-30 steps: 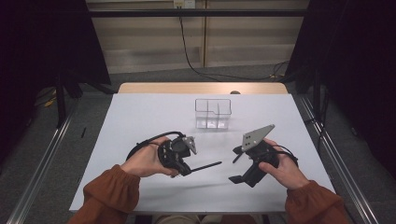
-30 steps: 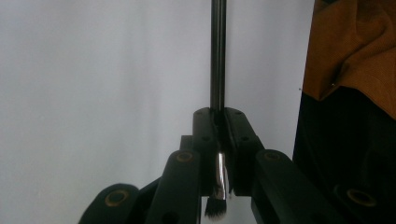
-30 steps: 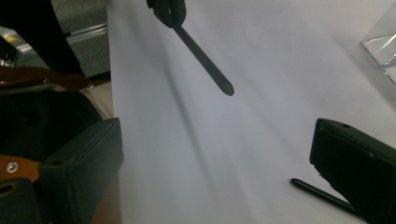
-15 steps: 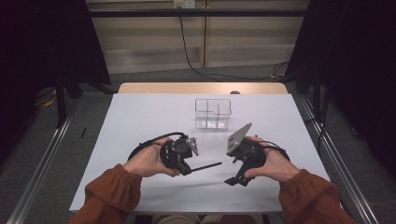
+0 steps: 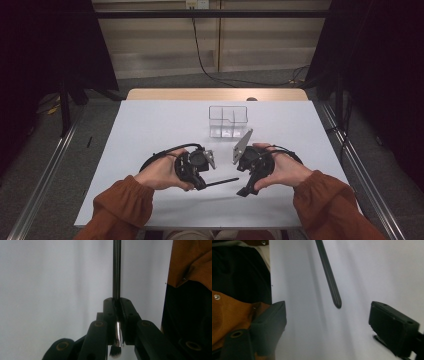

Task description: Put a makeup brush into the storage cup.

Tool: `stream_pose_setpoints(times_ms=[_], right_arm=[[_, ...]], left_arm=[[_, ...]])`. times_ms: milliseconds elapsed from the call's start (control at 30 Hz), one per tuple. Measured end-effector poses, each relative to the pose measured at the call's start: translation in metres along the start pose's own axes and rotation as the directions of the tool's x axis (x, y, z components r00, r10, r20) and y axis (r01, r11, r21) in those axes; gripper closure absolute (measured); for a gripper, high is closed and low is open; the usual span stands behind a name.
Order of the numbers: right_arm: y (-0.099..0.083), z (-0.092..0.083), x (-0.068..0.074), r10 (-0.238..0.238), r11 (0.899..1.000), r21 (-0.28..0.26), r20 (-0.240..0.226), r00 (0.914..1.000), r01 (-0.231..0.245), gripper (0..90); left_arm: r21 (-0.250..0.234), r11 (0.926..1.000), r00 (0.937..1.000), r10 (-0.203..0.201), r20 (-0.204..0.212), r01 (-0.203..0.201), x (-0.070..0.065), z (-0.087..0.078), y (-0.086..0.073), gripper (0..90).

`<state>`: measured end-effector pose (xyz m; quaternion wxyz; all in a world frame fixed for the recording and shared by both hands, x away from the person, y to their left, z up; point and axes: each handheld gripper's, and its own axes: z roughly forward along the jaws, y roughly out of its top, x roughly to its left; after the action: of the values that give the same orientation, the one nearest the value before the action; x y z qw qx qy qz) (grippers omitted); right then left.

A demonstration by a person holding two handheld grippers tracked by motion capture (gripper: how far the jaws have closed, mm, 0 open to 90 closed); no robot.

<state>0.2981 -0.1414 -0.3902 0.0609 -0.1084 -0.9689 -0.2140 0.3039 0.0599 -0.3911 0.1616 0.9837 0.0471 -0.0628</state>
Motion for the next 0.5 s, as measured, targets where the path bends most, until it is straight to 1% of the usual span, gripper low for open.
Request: stream_pose_setpoints(times_ms=[33, 67, 133, 167, 200, 233, 267, 333, 367, 433, 500], right_arm=[[0.001, -0.001, -0.001, -0.004, 1.000, -0.002, 0.002, 1.0000, 0.004, 22.2], [0.002, -0.001, -0.002, -0.007, 1.000, -0.001, 0.004, 1.0000, 0.007, 23.0], [0.002, -0.001, -0.004, -0.013, 1.000, 0.001, 0.004, 0.9999, 0.013, 28.4], [0.003, 0.000, -0.005, -0.011, 1.000, 0.004, 0.013, 0.9999, 0.011, 29.3], [0.003, 0.000, -0.007, -0.008, 1.000, 0.008, 0.016, 0.9998, 0.007, 29.5], [0.003, 0.000, -0.009, -0.011, 1.000, 0.006, 0.021, 0.9997, 0.011, 32.6], [0.003, 0.001, -0.010, -0.011, 1.000, 0.007, 0.019, 0.9997, 0.011, 34.2], [0.003, 0.004, -0.013, -0.023, 1.000, 0.018, 0.016, 0.9996, 0.022, 36.4], [0.004, 0.007, -0.013, -0.022, 0.999, 0.027, 0.007, 0.9997, 0.022, 39.5], [0.005, 0.011, -0.014, -0.026, 0.998, 0.050, -0.006, 0.9996, 0.027, 43.1], [0.007, 0.015, -0.014, -0.036, 0.998, 0.056, -0.016, 0.9992, 0.037, 48.6]], left_arm=[[0.005, 1.0000, 1.0000, 0.007, 0.004, -0.007, 0.001, 0.000, 0.001, 84.0], [0.003, 1.0000, 1.0000, 0.006, 0.006, -0.006, 0.001, 0.000, 0.001, 84.0], [-0.003, 1.0000, 1.0000, 0.001, 0.004, -0.001, 0.000, 0.002, 0.002, 84.1], [0.006, 0.9999, 0.9999, 0.012, 0.005, -0.012, 0.001, 0.002, 0.002, 84.1], [0.001, 1.0000, 0.9999, 0.008, 0.010, -0.008, 0.001, 0.002, 0.002, 84.1], [-0.004, 1.0000, 1.0000, 0.006, 0.004, -0.006, 0.001, 0.003, 0.003, 84.0], [-0.007, 1.0000, 1.0000, 0.001, -0.005, -0.001, 0.000, 0.004, 0.003, 84.1], [0.004, 1.0000, 1.0000, 0.004, 0.007, -0.004, 0.001, 0.003, 0.004, 84.1], [0.001, 1.0000, 1.0000, 0.006, 0.000, -0.006, 0.001, 0.003, 0.005, 84.1], [-0.004, 1.0000, 1.0000, 0.008, 0.003, -0.008, 0.001, 0.003, 0.005, 84.1], [-0.007, 1.0000, 1.0000, 0.003, 0.005, -0.003, 0.002, 0.004, 0.005, 84.1]])
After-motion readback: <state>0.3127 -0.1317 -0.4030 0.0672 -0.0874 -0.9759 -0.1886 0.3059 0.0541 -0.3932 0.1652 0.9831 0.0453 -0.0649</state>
